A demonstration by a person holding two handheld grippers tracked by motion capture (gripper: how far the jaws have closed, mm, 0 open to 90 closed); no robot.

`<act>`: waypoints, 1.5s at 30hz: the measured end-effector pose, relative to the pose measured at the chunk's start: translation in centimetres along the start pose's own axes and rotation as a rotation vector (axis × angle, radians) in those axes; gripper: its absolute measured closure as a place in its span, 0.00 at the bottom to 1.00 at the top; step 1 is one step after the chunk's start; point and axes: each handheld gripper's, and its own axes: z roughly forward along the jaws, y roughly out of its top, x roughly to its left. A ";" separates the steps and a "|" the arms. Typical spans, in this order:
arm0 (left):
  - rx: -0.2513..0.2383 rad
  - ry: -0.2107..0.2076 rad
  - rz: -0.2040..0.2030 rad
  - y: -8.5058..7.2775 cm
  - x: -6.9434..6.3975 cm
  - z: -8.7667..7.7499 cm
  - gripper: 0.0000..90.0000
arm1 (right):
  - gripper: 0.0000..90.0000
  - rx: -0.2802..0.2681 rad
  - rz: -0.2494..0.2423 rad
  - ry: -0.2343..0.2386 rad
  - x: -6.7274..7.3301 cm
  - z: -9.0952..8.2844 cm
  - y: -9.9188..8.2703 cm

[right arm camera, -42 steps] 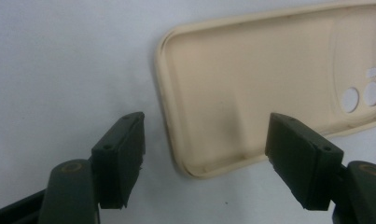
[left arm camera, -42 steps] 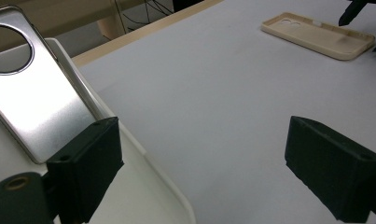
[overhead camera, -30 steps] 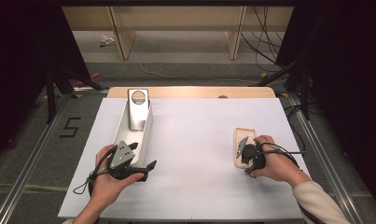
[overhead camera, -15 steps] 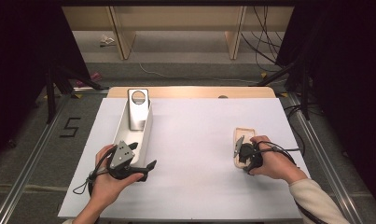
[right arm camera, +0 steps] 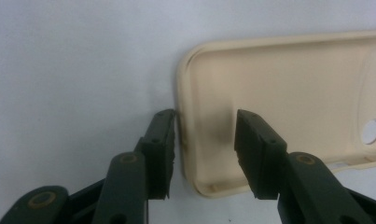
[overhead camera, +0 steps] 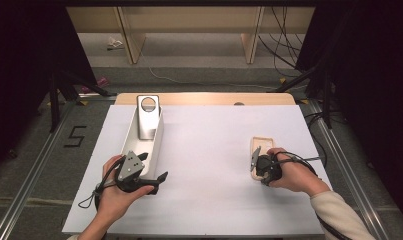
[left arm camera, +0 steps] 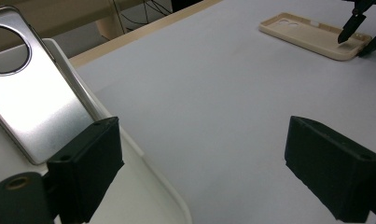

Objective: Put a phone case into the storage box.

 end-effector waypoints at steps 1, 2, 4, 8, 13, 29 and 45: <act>0.000 0.000 0.000 0.0 0.0 0.0 0.12 | 0.67 0.002 0.004 0.003 0.1 0.0 0.0; -0.001 0.000 -0.001 0.0 0.0 0.0 0.12 | 0.67 0.000 0.001 0.006 0.1 0.0 0.0; -0.001 0.000 0.000 0.0 0.0 0.0 0.12 | 0.70 0.003 -0.002 0.012 0.1 0.0 0.0; 0.000 0.000 0.000 0.0 0.0 0.0 0.12 | 0.75 0.006 -0.016 0.024 0.1 0.0 0.1; 0.000 -0.001 0.001 0.0 0.0 0.0 0.12 | 0.81 0.006 -0.017 0.038 0.2 0.0 0.1; 0.000 -0.006 0.002 0.0 -0.1 0.1 0.12 | 0.90 0.017 -0.035 0.042 0.3 0.0 0.1; 0.001 -0.005 0.004 -0.1 -0.1 0.1 0.12 | 0.95 0.020 -0.077 0.038 0.4 -0.1 0.1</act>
